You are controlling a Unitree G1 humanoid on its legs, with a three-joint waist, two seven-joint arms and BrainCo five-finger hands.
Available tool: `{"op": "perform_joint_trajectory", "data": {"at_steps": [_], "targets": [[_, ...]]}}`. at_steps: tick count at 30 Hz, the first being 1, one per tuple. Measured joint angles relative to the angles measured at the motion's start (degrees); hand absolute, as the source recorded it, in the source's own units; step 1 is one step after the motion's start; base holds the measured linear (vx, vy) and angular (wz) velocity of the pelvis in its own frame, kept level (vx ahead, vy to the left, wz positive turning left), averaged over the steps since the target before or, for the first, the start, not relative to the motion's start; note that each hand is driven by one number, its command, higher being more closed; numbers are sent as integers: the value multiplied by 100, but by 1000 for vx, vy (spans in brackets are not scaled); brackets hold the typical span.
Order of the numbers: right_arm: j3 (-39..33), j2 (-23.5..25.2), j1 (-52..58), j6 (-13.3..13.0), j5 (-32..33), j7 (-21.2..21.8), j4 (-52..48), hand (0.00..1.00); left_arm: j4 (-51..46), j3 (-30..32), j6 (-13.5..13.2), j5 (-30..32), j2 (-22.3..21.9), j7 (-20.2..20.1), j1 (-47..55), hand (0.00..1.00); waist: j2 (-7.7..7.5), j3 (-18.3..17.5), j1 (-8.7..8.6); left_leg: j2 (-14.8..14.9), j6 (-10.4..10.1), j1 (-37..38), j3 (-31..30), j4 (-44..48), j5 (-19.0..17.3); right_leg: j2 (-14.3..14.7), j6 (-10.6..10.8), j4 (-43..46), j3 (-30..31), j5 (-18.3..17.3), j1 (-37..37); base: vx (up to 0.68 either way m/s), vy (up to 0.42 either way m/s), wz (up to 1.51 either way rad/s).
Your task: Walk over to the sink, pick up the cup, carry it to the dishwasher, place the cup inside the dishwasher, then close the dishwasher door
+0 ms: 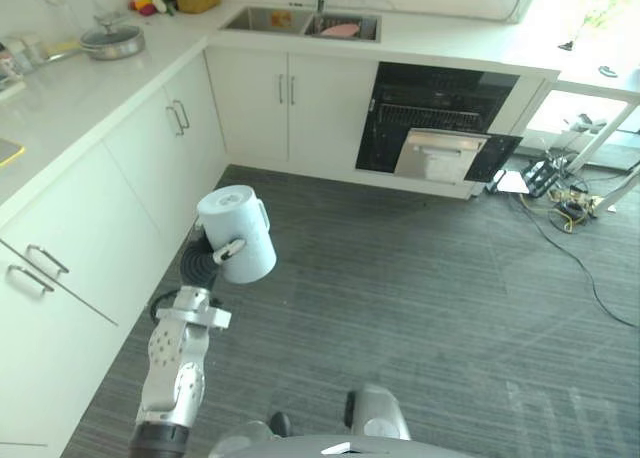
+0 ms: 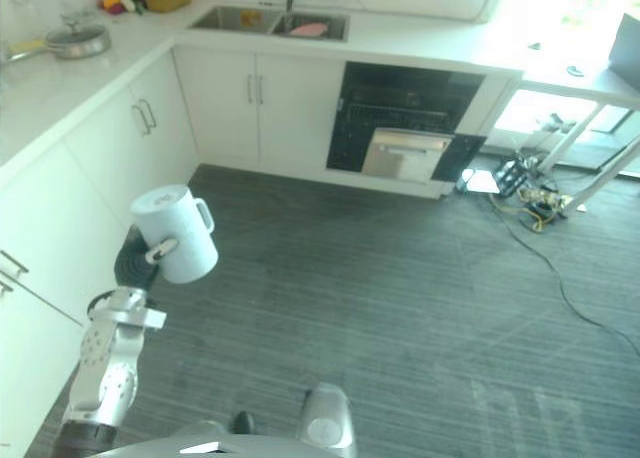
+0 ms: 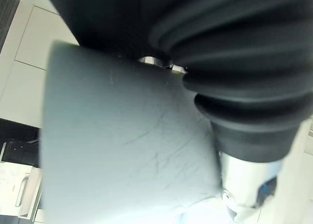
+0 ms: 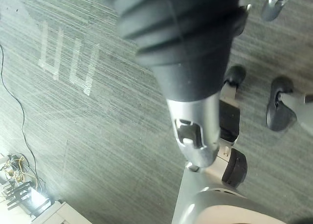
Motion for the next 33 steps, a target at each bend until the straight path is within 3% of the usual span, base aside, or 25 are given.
{"op": "perform_joint_trajectory", "data": {"at_steps": [1, 2, 3, 5, 7, 8, 9, 10, 11, 12, 13, 15, 17, 18, 20, 21, 22, 25, 26, 27, 28, 29, 30, 32, 33], "targets": [[31, 64, 61, -11, -1, 42, -70, 0, -11, -29, 0, -13, -23, -37, 2, 100, 0, 0, 30, -29, 6, 106, 13, -45, -54, 48, 5, -601, -162, 169, 23, 380, 2, 7], [169, 138, 134, -49, -12, 97, -122, 0, -22, -120, 0, -40, -9, -69, 10, 100, -17, -17, 94, -95, 8, 262, 131, -74, -209, 166, -5, -1796, -394, 589, 97, 493, -34, -16], [428, 146, 192, -89, -37, 100, -200, 0, -96, -157, 5, -39, -23, -140, 44, 100, -50, -25, 147, -215, 6, 497, 201, -32, -467, 183, -68, -2367, -399, 875, 30, 410, -37, -14], [582, 143, 246, -99, -89, 94, -328, 0, -257, -160, 27, -37, -25, -175, 155, 100, -124, -75, 129, -290, -49, 729, 177, 81, -799, 134, -210, -2237, -318, 946, -12, 467, -64, 3], [676, 122, 312, -69, -73, 28, -418, 0, -509, -169, 137, -39, -28, -238, 246, 100, -37, -198, 138, -220, -157, 784, 101, 481, -1335, 170, -411, -1883, -183, 1057, -36, 665, -122, 19], [708, 34, 407, -11, -44, -22, -550, 0, -588, -184, 210, -41, -86, -320, 277, 100, 122, -294, 106, 10, -350, 892, 14, 711, -1659, 288, -539, -1596, -274, 1136, 26, 679, -142, 38], [756, -44, 489, 26, -10, -92, -618, 0, -646, -234, 278, -41, -133, -399, 352, 100, 377, -444, 50, 278, -585, 873, -19, 1252, -1788, 402, -654, -1429, -428, 1005, 174, 695, -141, 43], [763, -90, 483, 27, -3, -129, -606, 0, -657, -242, 304, -40, -137, -441, 348, 100, 363, -426, 26, 398, -695, 630, -5, 1898, -1771, 374, -659, -1283, -490, 822, 200, 541, -130, 40], [770, -179, 435, 36, 51, -187, -640, 0, -675, -332, 336, -39, -156, -497, 350, 100, 324, -403, 13, 582, -1076, 176, 54, 3044, -1508, 339, -684, -1216, -530, 660, 315, 628, -157, 29], [799, -222, 454, 46, 145, -206, -717, 0, -703, -419, 336, -39, -214, -587, 351, 100, 349, -357, 45, 865, -1341, -369, 63, 4340, -865, 372, -670, -1284, -577, 493, 570, 729, -173, 23], [806, -312, 398, -7, 167, -193, -749, 0, -700, -560, 334, -39, -273, -659, 342, 100, 406, -295, 87, 1309, -1235, -910, 99, 5677, -524, 478, -633, -1469, -630, 347, 1005, 713, -139, 12], [935, -482, 187, -115, 163, -134, -753, 0, -687, -697, 333, -23, -269, -667, 341, 100, 350, -203, 121, 1764, -1050, -1311, 174, 6425, -578, 542, -552, -1888, -632, 276, 1628, 546, -93, -2], [1000, -606, -140, -284, 183, -87, -767, 0, -678, -769, 313, -39, -175, -651, 293, 100, 335, -192, 206, 1969, -762, -1544, 366, 5908, -741, 511, -446, -2314, -517, 277, 2095, 484, -36, -24], [1032, -702, -438, -332, 228, -81, -778, 0, -673, -767, 309, -62, -111, -659, 280, 100, 327, -186, 248, 1935, -672, -1617, 496, 4868, -842, 432, -343, -2523, -414, 286, 2302, 462, 49, -37], [1238, -866, -803, -324, 444, -54, -787, 0, -660, -766, 305, -112, -129, -699, 289, 100, 327, -186, 324, 1619, -829, -1627, 398, 2600, -704, 282, -195, -2624, -292, 285, 2401, 360, 112, -39], [1369, -953, -951, -317, 565, -42, -846, 0, -628, -768, 239, -97, -145, -749, 317, 100, 357, -196, 374, 1404, -1006, -1520, 34, 921, -279, 236, -96, -2663, -135, 258, 2404, 341, 185, -57], [1422, -990, -984, -312, 618, -39, -971, 0, -596, -753, 183, -85, -143, -801, 360, 100, 413, -172, 451, 1371, -1167, -1573, -315, 150, 54, 257, 59, -2677, 38, 194, 2433, 340, 212, -65], [1383, -1060, -1004, -327, 608, -100, -864, 0, -195, -575, 133, -78, -116, -846, 389, 100, 447, -140, 453, 1415, -1069, -1502, -429, 96, 303, 233, 425, -2590, 440, -108, 2660, 327, 287, -80], [1389, -1055, -958, -316, 606, -153, -789, 0, 10, -416, 127, -85, -65, -845, 406, 100, 315, -161, 446, 1306, -1046, -1462, -241, 394, 753, 38, 540, -2394, 671, -373, 2697, 334, 344, -79], [1353, -973, -881, -247, 648, -228, -712, 0, 54, -300, 120, -86, 27, -876, 394, 100, 67, -196, 356, 1045, -939, -1523, -124, 787, 715, -314, 604, -2186, 787, -608, 2658, 430, 404, -60], [1282, -914, -798, -216, 661, -268, -672, 0, 51, -272, 110, -84, 105, -897, 377, 100, -76, -233, 303, 877, -872, -1498, -70, 886, 552, -523, 561, -2098, 787, -690, 2650, 478, 353, -15], [1033, -846, -654, -124, 662, -342, -507, 0, 54, -286, 85, -65, 114, -899, 312, 100, -237, -246, 204, 611, -730, -1423, 10, 841, 411, -849, 419, -1445, 854, -604, 2398, 483, 374, 4], [730, -789, -516, 21, 653, -386, -431, 0, 56, -302, 56, 25, 112, -869, 230, 100, -206, -194, 128, 525, -652, -1309, 73, 801, 318, -1061, 316, -378, 943, -190, 1834, 390, 309, -8], [469, -693, -327, 111, 532, -405, -264, 0, 50, -298, 10, 102, 138, -698, 178, 100, -173, -83, 132, 528, -524, -856, 338, 640, 202, -1280, 3, 673, 903, 381, 1397, 279, 235, -53], [459, -640, -195, 158, 416, -400, -192, 0, 54, -181, -8, 144, 166, -507, 181, 100, -97, -28, 121, 609, -468, -503, 533, 593, 81, -1270, -93, 1285, 745, 307, 1185, 314, 179, -99]]}}
